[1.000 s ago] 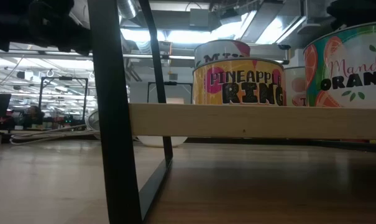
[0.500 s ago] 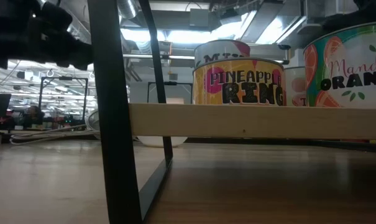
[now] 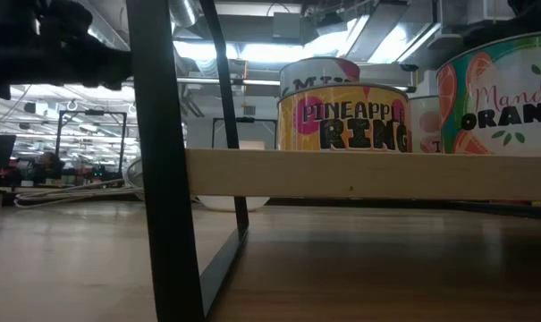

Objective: Pick and place cans onto a shelf
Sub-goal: Return to Home Position

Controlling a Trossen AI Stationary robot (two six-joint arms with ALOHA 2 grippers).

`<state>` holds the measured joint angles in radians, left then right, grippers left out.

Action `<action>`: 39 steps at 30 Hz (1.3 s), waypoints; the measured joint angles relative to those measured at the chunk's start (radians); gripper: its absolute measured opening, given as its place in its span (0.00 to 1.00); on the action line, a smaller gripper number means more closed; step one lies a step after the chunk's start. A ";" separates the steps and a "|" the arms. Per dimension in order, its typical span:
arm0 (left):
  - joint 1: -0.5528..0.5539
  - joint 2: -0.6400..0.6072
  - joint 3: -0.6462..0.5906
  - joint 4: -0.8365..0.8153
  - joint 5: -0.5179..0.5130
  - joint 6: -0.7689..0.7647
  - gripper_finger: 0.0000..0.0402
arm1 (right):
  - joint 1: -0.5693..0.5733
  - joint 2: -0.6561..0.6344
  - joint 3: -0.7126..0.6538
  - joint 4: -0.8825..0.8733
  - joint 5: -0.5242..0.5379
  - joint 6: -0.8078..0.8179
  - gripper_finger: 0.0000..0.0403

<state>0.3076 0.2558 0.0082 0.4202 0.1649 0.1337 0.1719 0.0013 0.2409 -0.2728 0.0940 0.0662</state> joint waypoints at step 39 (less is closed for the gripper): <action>0.146 -0.253 0.000 -0.306 0.230 -0.106 0.17 | 0.000 0.000 -0.110 0.085 0.001 -0.024 0.13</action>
<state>0.4534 0.0025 0.0082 0.1138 0.3953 0.0280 0.1720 0.0015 0.1309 -0.1880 0.0950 0.0422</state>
